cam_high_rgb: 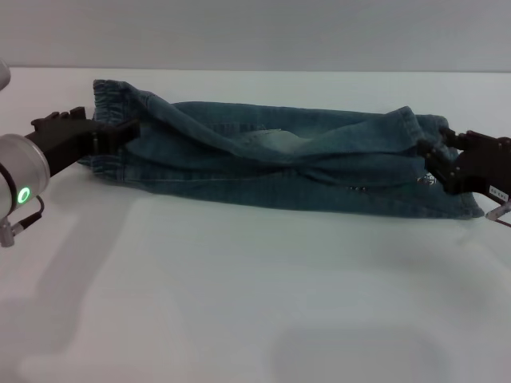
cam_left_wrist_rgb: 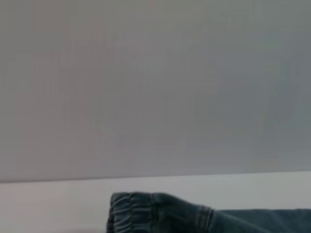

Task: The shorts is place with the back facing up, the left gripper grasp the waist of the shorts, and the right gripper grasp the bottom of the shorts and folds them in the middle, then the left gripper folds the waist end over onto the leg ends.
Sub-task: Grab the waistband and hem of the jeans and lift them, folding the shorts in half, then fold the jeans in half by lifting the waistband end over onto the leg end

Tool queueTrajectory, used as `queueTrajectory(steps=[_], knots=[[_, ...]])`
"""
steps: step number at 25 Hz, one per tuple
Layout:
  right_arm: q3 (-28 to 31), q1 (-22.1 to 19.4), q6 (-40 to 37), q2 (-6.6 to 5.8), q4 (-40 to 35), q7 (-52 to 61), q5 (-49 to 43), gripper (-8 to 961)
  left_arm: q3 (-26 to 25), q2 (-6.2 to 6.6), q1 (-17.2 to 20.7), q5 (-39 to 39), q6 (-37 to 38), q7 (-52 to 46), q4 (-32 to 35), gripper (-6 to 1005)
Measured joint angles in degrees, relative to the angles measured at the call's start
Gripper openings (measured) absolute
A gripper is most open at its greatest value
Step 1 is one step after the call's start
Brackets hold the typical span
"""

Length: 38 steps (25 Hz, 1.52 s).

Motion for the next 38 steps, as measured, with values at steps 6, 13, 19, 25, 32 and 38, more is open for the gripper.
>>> queueTrajectory(steps=[6,13,19,25,32,38], knots=[[-0.2,0.0,-10.8,0.00,3.3,7.0,-14.3,334,0.1,-0.25,1.0,-0.4,4.2,-0.1,1.6,787],[3.5,0.8,-9.3,-0.22,2.6,9.6,-14.4,408,1.0,-0.57,0.1,-0.6,6.5,-1.1,3.1,785],[5.7,2.5,-2.6,-0.10,2.9,14.8,-14.1,408,1.0,-0.44,-1.0,-0.6,5.7,-1.2,3.4,783],[3.4,5.9,1.5,0.03,1.2,14.7,-11.3,408,0.3,-0.28,-2.8,-0.5,3.7,-1.3,4.6,782],[0.3,8.9,6.7,-0.11,-0.4,18.3,-10.2,409,-0.1,-0.26,-3.7,-0.5,3.5,-1.1,5.4,780],[-3.4,6.7,6.7,-0.15,1.7,18.9,-10.6,409,-0.5,-0.27,-4.6,-0.5,3.4,-1.2,5.7,779]])
